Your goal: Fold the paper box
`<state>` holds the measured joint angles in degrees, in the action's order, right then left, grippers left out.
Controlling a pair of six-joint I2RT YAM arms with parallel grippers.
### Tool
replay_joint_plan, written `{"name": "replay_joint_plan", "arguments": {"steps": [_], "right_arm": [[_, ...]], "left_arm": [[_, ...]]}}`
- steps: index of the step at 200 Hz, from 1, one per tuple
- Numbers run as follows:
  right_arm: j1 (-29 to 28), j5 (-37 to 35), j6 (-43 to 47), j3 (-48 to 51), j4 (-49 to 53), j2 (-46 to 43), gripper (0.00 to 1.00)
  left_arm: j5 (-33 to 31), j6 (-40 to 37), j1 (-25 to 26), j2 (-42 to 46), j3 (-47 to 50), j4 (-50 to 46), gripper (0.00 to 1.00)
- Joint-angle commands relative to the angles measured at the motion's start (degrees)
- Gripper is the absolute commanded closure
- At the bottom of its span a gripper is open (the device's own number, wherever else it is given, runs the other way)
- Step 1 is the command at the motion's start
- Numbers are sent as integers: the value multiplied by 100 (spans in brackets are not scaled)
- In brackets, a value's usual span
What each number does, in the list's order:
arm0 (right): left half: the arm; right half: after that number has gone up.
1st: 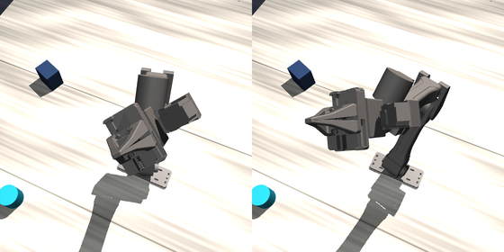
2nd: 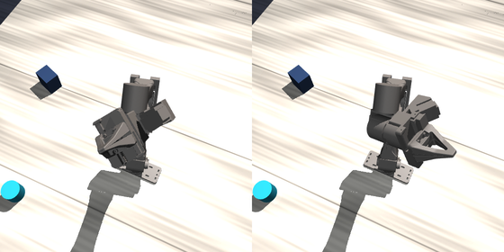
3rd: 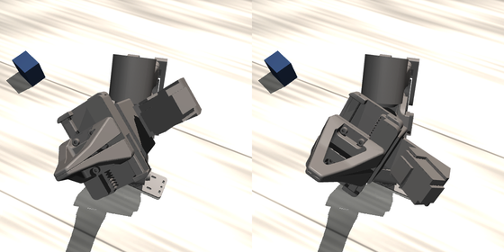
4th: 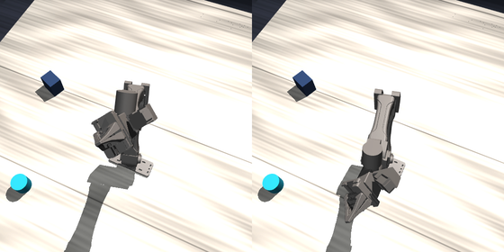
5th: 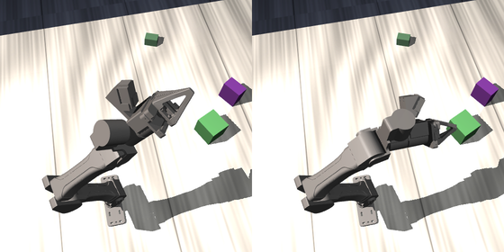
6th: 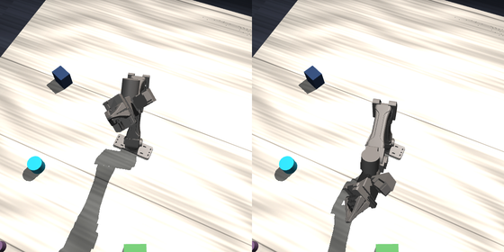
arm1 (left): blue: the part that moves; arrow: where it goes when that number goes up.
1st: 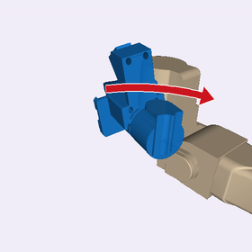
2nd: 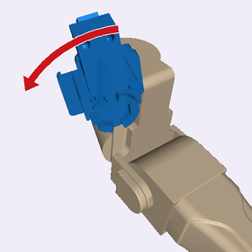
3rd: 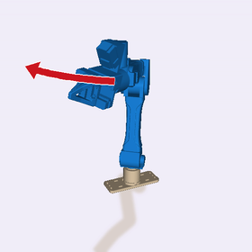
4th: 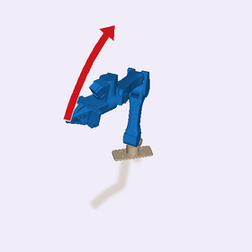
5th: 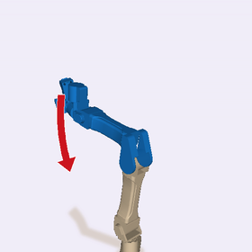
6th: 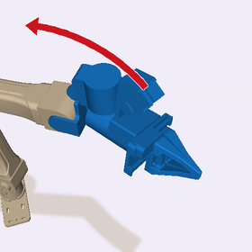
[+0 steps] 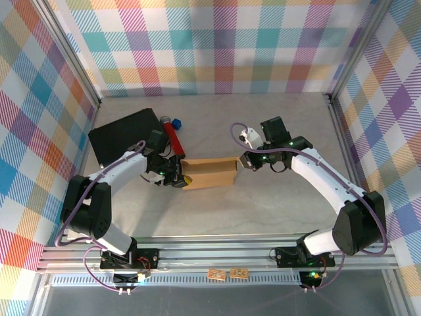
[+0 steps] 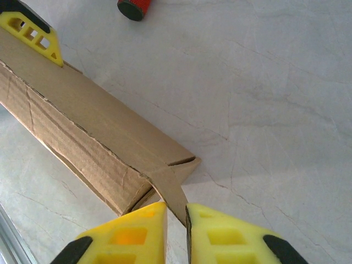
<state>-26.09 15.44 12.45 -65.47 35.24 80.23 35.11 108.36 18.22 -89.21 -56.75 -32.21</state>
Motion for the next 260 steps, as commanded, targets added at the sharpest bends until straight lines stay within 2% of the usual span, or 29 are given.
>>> {"name": "replay_joint_plan", "arguments": {"steps": [1, 59, 98, 125, 173, 260], "right_arm": [[-79, 99, -118, -140, 66, 85, 83], [-230, -15, -146, -218, 65, 186, 84], [-273, -102, -306, -364, 143, 245, 100], [-380, -179, -638, -594, 313, 389, 100], [-544, -416, -1751, -1101, 781, 752, 100], [-687, -463, -2875, -913, 339, 775, 100]], "left_arm": [[-584, -69, -55, -210, 111, -379, 65], [-565, -87, -55, -278, 103, -304, 64], [-558, -76, -64, -306, 92, -282, 63], [-541, -69, -64, -351, 70, -233, 62], [-497, -26, -64, -412, 79, -92, 59], [-409, 63, -125, -501, 171, 126, 54]]}}
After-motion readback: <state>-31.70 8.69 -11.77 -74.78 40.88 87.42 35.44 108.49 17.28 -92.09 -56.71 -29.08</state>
